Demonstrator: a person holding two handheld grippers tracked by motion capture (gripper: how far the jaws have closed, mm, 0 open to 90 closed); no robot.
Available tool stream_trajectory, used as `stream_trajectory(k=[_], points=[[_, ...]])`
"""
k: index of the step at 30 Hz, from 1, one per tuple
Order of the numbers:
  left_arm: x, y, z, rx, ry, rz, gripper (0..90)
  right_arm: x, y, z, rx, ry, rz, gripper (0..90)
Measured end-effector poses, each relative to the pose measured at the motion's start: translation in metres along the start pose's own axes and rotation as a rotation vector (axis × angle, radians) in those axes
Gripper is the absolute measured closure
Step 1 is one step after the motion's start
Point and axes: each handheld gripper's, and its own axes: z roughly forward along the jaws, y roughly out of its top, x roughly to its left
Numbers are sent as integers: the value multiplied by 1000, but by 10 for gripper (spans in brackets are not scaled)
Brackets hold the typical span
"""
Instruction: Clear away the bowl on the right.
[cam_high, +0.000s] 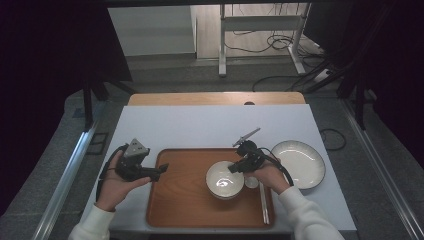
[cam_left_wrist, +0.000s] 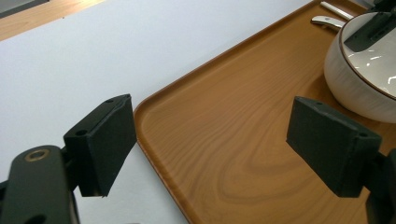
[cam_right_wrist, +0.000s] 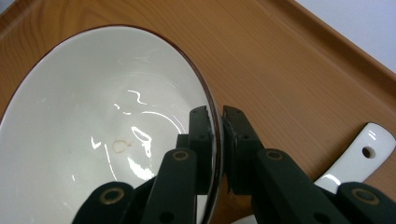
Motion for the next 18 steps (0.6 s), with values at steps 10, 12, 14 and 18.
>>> stream_trajectory(k=[10, 12, 14, 18], points=[[-1, 0, 1, 1, 0, 8, 154, 1, -3, -17, -102, -41, -12, 507], [-1, 0, 1, -3, -1, 3, 154, -1, -5, -27, -146, -55, -11, 471], [-1, 0, 1, 2, -1, 8, 154, -4, -9, -36, -177, -60, 0, 447], [-1, 1, 2, 3, -3, 9, 154, -11, -19, -54, -243, -88, 20, 415]])
